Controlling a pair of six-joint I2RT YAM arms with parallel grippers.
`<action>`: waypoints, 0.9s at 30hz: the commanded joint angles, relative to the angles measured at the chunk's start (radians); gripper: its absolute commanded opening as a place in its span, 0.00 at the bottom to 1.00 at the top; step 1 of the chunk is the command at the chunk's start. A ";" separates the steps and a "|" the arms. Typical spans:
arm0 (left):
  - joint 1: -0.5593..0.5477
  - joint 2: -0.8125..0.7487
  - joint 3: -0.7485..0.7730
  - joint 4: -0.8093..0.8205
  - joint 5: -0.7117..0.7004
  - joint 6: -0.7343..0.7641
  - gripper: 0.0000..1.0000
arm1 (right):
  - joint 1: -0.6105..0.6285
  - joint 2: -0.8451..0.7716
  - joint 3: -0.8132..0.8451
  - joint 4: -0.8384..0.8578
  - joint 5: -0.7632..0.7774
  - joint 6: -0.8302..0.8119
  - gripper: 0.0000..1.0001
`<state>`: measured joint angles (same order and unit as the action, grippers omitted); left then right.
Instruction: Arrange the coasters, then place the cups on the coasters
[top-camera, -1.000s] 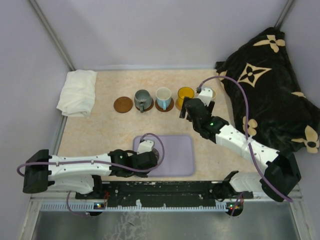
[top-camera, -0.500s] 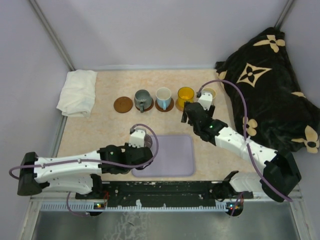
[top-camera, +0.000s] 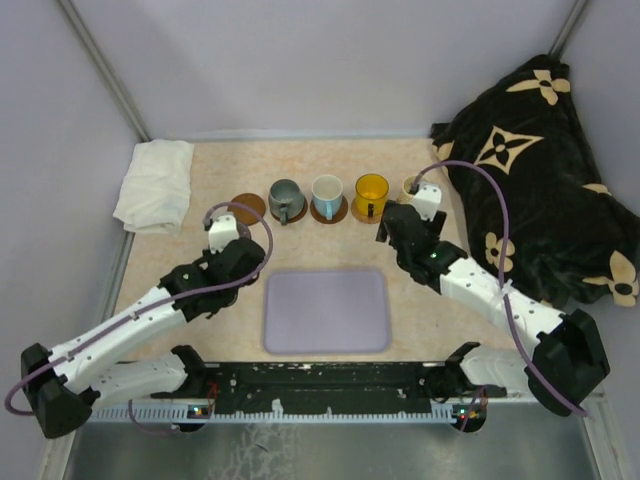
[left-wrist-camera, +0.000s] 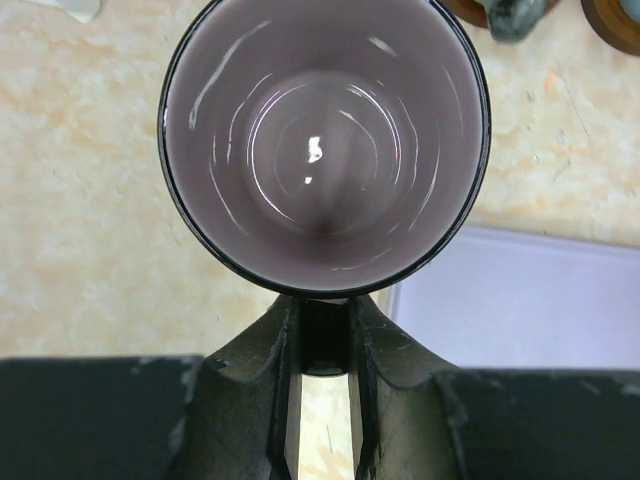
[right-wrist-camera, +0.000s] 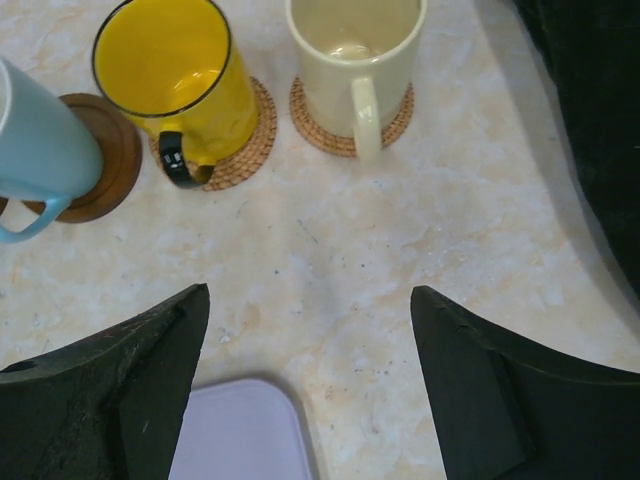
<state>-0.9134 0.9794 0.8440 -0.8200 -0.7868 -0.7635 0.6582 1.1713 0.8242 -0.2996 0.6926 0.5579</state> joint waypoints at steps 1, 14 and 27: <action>0.149 0.007 -0.027 0.287 0.050 0.240 0.01 | -0.078 -0.048 -0.019 0.029 0.005 -0.005 0.82; 0.523 0.337 0.064 0.708 0.355 0.476 0.00 | -0.212 -0.157 -0.022 -0.007 -0.013 -0.061 0.83; 0.573 0.513 0.098 1.006 0.410 0.573 0.00 | -0.212 -0.180 -0.048 0.043 -0.025 -0.061 0.81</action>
<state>-0.3569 1.4712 0.8917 -0.0071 -0.3908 -0.2440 0.4538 1.0172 0.7719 -0.3038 0.6601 0.5079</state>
